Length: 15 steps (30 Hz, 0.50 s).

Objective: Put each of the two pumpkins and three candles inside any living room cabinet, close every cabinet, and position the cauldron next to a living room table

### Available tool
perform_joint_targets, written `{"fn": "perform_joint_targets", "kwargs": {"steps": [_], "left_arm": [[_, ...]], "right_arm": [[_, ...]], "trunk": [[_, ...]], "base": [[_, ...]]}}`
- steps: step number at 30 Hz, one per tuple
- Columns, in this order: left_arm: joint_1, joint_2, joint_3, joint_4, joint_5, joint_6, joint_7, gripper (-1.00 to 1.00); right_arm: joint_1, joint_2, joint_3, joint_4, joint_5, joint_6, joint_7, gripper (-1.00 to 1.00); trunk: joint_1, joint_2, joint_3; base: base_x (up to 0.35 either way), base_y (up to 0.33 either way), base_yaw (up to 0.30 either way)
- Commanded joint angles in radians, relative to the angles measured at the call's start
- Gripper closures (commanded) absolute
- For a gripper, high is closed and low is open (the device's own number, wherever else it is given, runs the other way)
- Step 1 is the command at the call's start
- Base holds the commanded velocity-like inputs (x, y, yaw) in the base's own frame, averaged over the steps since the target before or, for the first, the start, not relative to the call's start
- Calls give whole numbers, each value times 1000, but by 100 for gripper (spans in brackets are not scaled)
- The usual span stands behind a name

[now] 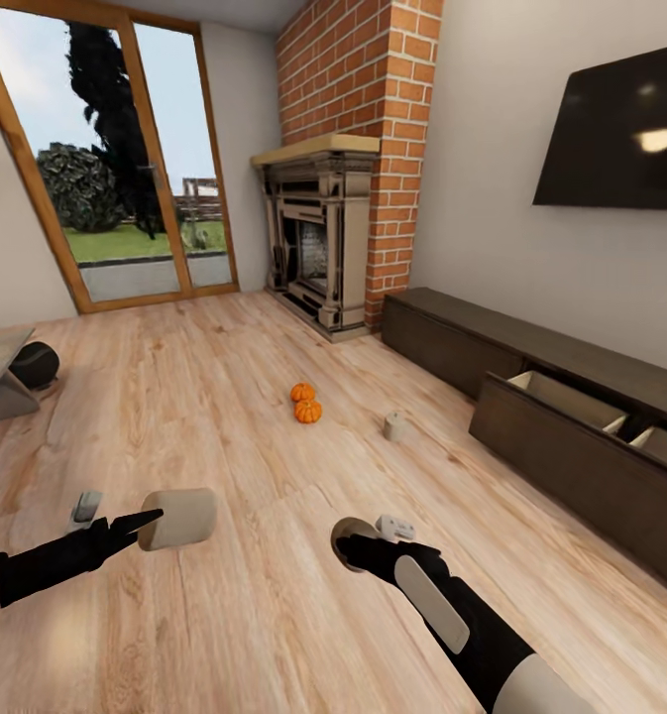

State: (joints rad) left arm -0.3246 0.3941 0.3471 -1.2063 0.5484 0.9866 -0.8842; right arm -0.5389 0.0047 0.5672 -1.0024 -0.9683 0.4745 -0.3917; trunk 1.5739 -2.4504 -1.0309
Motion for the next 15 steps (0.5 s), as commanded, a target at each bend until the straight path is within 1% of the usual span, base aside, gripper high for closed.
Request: {"fn": "perform_joint_targets", "kwargs": {"steps": [1, 4, 10, 13, 15], "left_arm": [[-1, 0, 1, -1, 5, 6, -2, 100], [-1, 0, 1, 0, 5, 6, -3, 100], [-1, 0, 1, 0, 5, 6, -4, 100], [-1, 0, 1, -1, 5, 6, -4, 100], [-1, 0, 1, -1, 5, 6, -4, 100]], "right_arm": [[-1, 0, 2, -1, -9, -1, -9, 100], [-1, 0, 2, -1, -9, -1, -9, 100], [-1, 0, 2, -1, -9, -1, -9, 100], [-1, 0, -1, -1, -9, -1, -9, 100], [-1, 0, -23, -1, -9, -1, -8, 100]], "trunk": [[-1, -1, -2], [-1, -1, -6], [-1, -1, -14], [-12, 20, -8], [-20, 34, -5]], "base": [[-262, -124, -168], [-169, -92, -168], [-30, -17, -168], [-2, -1, -168], [-1, 0, -168]]}}
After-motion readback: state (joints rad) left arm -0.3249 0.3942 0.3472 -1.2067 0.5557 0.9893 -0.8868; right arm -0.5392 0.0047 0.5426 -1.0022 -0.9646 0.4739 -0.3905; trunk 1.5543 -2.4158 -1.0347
